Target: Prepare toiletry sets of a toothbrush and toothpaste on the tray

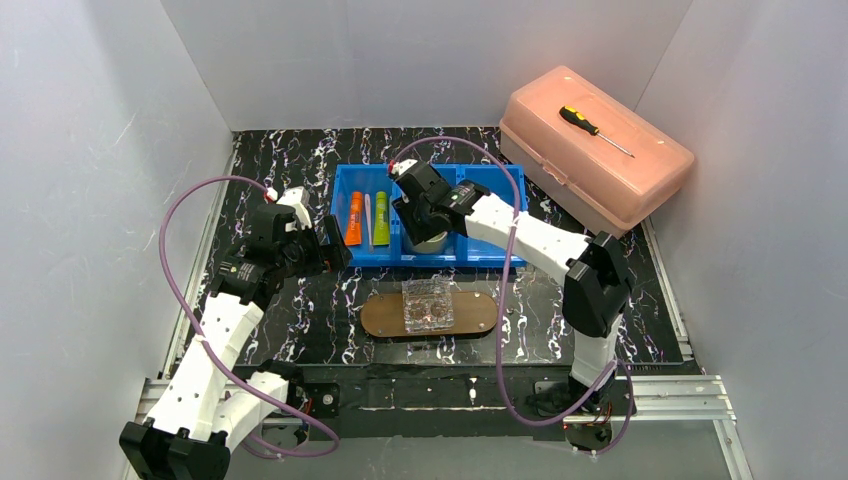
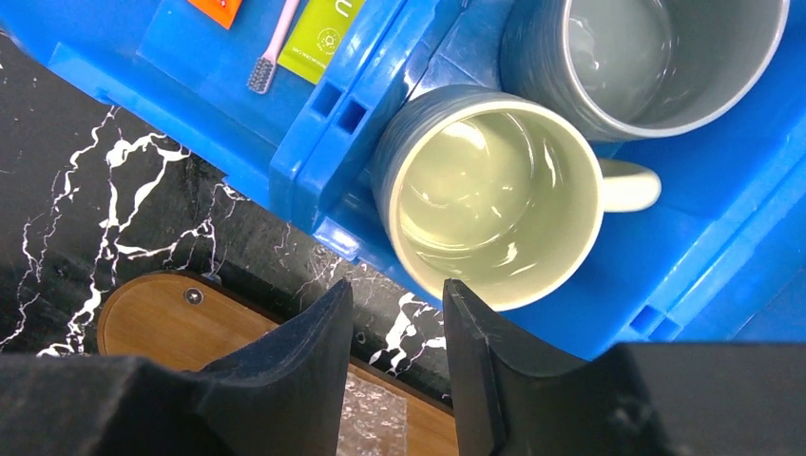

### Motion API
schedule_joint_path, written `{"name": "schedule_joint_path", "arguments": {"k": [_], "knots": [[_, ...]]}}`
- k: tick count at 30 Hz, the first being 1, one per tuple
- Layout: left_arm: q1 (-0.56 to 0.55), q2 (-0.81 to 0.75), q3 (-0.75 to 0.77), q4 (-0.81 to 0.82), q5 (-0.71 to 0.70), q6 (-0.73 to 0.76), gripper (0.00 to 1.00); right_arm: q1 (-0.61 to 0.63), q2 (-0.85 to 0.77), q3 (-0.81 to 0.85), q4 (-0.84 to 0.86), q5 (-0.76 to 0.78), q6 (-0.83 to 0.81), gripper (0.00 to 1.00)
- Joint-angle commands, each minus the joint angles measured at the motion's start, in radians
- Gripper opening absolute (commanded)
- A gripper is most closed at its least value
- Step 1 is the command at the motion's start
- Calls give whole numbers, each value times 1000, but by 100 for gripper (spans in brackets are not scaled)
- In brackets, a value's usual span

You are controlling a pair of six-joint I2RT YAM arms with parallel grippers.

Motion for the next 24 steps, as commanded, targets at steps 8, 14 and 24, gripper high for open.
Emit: {"name": "schedule_joint_path", "arguments": {"k": [8, 14, 24], "knots": [[-4, 4, 16, -21, -16, 11, 98, -45, 78, 31, 94, -154, -92, 48], [-3, 8, 16, -21, -17, 12, 98, -58, 112, 15, 121, -198, -97, 47], [-4, 16, 17, -23, -16, 15, 98, -67, 142, 26, 111, -196, -109, 31]]}}
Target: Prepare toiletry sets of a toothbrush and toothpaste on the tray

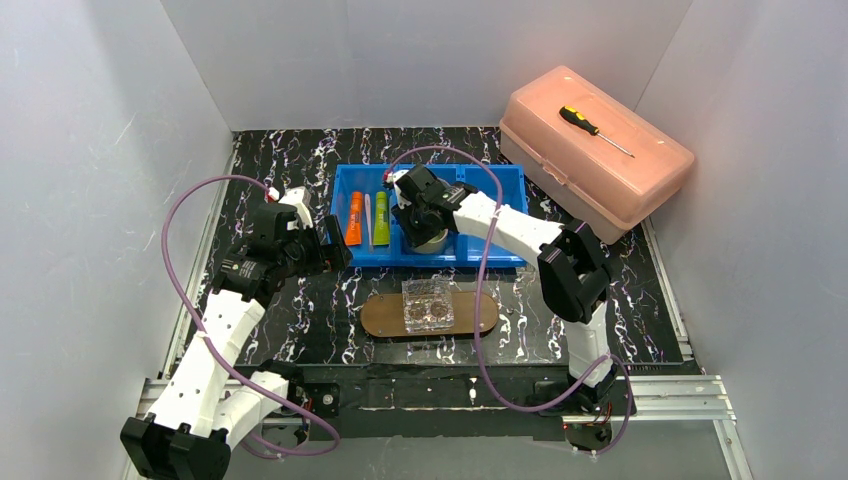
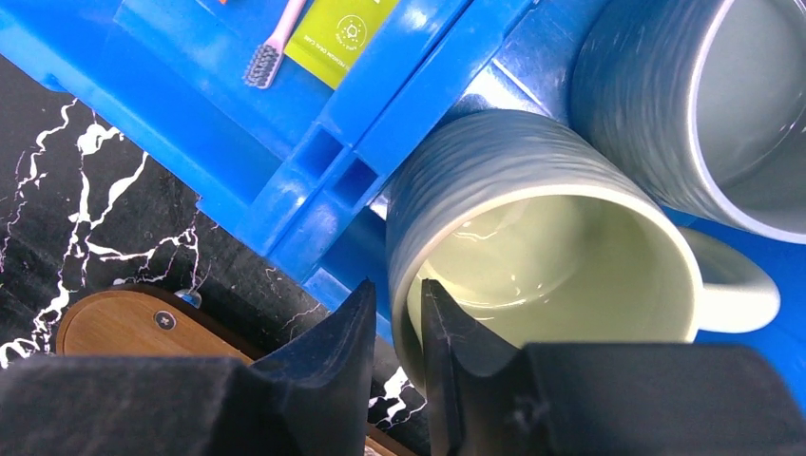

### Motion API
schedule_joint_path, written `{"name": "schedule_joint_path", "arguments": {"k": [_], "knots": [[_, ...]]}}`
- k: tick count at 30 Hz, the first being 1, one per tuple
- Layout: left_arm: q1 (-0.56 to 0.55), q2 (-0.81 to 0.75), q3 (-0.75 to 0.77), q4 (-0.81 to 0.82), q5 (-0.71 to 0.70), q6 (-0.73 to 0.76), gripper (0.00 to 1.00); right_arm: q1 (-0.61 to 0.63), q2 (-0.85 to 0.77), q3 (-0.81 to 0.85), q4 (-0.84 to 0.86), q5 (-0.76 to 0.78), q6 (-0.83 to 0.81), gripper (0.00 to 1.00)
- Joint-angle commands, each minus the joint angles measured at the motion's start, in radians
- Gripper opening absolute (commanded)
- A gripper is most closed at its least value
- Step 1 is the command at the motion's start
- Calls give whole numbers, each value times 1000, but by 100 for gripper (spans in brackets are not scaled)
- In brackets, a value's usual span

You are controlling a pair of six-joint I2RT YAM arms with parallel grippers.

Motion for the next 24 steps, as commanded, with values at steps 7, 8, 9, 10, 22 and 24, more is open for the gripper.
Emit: {"name": "schedule_joint_path", "arguments": {"k": [7, 8, 9, 10, 22, 24], "knots": [[-4, 2, 17, -23, -13, 13, 98, -12, 3, 39, 11, -7, -23, 3], [-4, 2, 17, -23, -13, 13, 98, -12, -1, 42, 11, -8, -22, 1], [-5, 2, 17, -23, -13, 13, 98, -12, -7, 46, 10, -8, -22, 1], [-5, 2, 17, -23, -13, 13, 98, -12, -15, 50, 9, -8, -21, 1], [-4, 2, 17, -23, -10, 13, 98, -8, -114, 147, -67, 45, 5, 1], [-3, 2, 17, -23, -10, 13, 98, -6, -125, 162, -82, 52, 2, 1]]}}
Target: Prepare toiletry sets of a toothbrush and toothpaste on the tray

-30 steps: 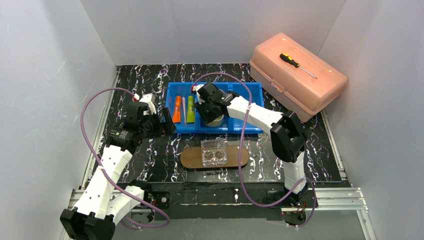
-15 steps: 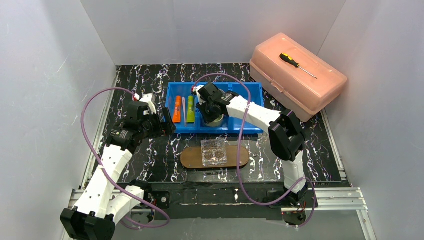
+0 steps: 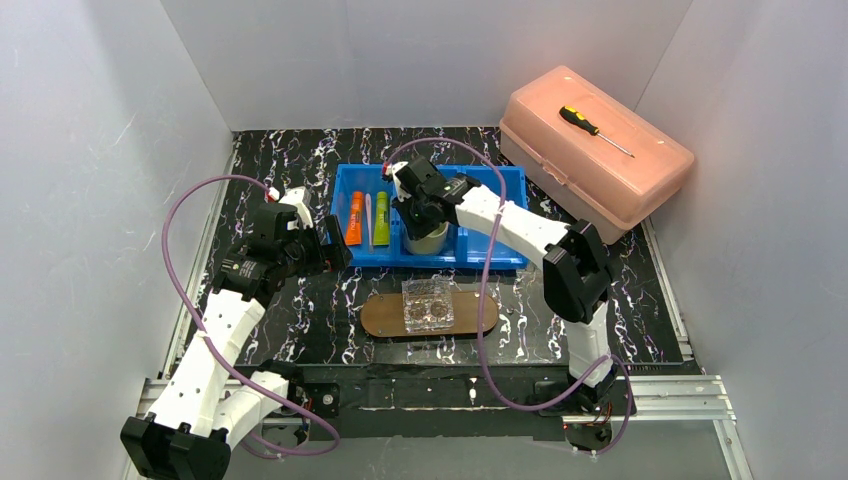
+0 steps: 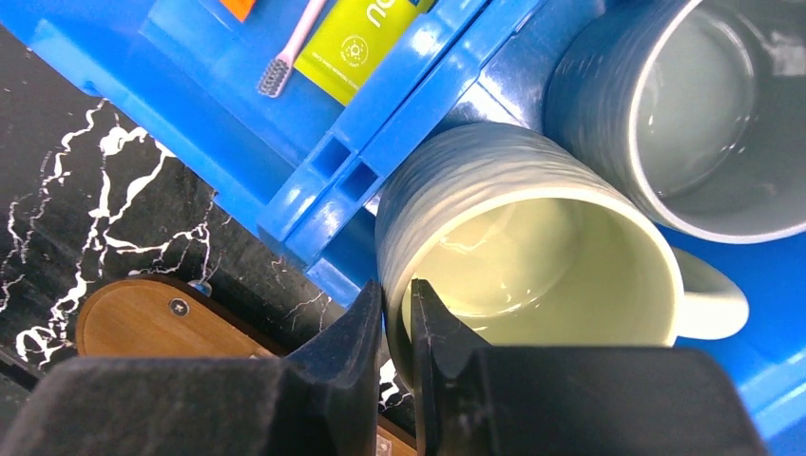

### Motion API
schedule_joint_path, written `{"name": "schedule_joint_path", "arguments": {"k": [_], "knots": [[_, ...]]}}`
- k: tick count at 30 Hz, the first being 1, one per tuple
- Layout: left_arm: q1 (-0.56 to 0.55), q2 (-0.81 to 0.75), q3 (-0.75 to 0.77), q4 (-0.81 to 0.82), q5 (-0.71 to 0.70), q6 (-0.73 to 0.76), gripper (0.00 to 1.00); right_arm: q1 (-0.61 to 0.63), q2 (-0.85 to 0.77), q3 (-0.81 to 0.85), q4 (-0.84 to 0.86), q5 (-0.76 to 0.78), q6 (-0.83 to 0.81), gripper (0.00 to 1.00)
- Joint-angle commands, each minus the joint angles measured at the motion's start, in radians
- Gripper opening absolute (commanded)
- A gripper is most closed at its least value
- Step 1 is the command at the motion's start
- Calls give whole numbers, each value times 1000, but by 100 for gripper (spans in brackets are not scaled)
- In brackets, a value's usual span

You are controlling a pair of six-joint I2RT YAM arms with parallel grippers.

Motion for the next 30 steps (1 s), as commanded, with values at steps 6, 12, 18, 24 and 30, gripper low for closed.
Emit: {"name": "schedule_joint_path", "arguments": {"k": [6, 12, 18, 24, 30], "knots": [[-4, 1, 17, -23, -9, 13, 98, 15, -139, 173, -82, 73, 16, 1], [-5, 1, 17, -23, -8, 12, 98, 31, -153, 236, -144, 110, 10, 1], [-4, -2, 17, -23, -13, 14, 98, 49, -190, 267, -225, 183, 36, 1], [-4, -9, 19, -24, -14, 15, 98, 61, -256, 256, -310, 255, 118, 1], [-4, -17, 19, -24, -14, 14, 98, 89, -335, 197, -389, 352, 207, 1]]}}
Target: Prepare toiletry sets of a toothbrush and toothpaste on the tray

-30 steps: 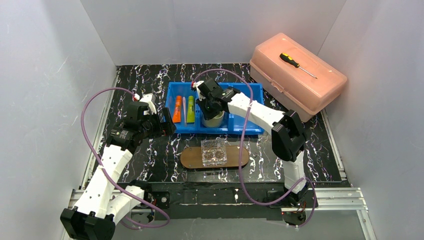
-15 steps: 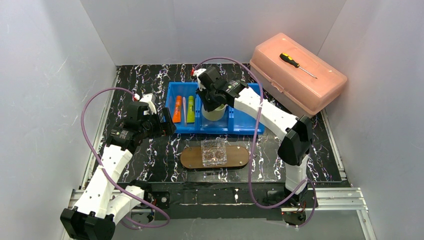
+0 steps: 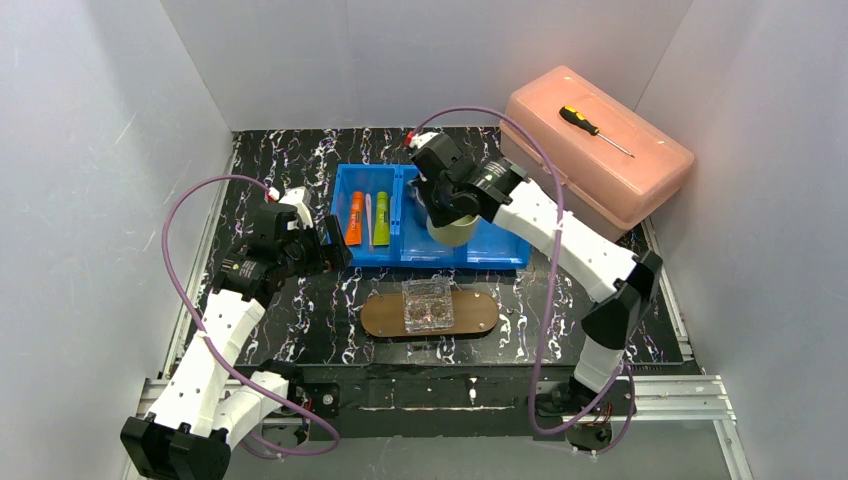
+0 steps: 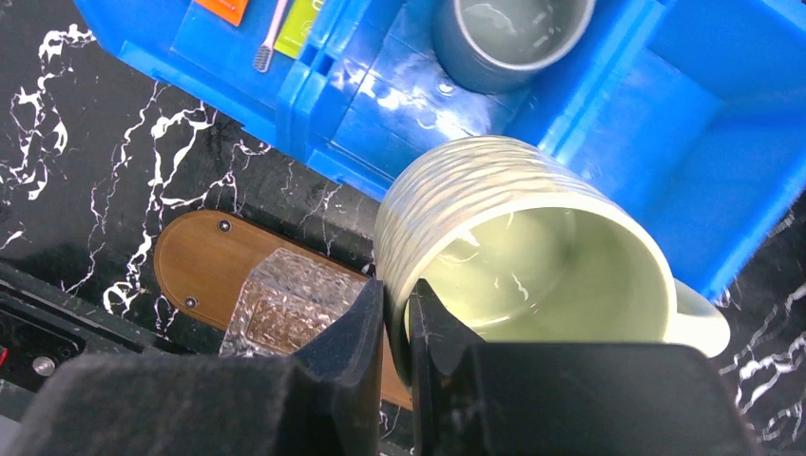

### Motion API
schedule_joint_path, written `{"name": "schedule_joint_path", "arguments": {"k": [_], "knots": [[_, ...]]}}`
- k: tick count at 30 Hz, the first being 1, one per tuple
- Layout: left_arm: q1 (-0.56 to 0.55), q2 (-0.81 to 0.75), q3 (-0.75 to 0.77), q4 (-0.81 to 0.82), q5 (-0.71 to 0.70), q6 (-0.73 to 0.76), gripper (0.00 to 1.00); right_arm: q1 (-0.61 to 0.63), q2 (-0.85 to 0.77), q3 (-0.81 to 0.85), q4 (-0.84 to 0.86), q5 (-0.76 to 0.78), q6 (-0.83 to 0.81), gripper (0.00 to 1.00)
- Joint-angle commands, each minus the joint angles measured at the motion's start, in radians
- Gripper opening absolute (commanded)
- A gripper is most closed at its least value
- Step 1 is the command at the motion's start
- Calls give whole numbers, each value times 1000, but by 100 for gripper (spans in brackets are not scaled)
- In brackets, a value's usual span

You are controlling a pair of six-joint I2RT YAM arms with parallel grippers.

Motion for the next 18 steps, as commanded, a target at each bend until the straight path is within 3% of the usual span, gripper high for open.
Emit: {"name": "schedule_joint_path", "arguments": {"k": [1, 18], "knots": [[-3, -16, 19, -24, -13, 14, 98, 27, -133, -9, -41, 147, 86, 1], [-5, -21, 17, -26, -11, 11, 98, 152, -341, -377, -56, 291, 328, 1]]}}
